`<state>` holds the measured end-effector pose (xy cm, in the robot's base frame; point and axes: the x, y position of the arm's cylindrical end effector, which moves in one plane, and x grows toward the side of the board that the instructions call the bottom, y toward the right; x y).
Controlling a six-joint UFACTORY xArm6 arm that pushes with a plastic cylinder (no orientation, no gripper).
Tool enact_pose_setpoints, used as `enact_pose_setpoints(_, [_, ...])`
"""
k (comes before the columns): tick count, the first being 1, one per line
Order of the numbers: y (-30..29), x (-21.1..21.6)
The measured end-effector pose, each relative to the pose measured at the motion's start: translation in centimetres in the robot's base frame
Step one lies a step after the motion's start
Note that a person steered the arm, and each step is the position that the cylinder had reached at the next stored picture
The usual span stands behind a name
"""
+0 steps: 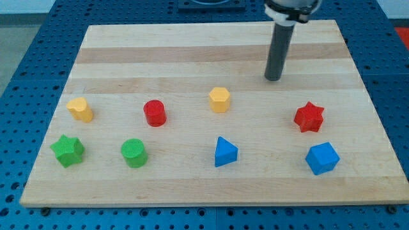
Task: Move the red star above the blue cube
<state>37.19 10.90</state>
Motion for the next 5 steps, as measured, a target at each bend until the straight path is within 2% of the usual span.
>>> enact_pose_setpoints(3, [-6.7, -1.3])
enact_pose_setpoints(5, [-7.3, 0.4])
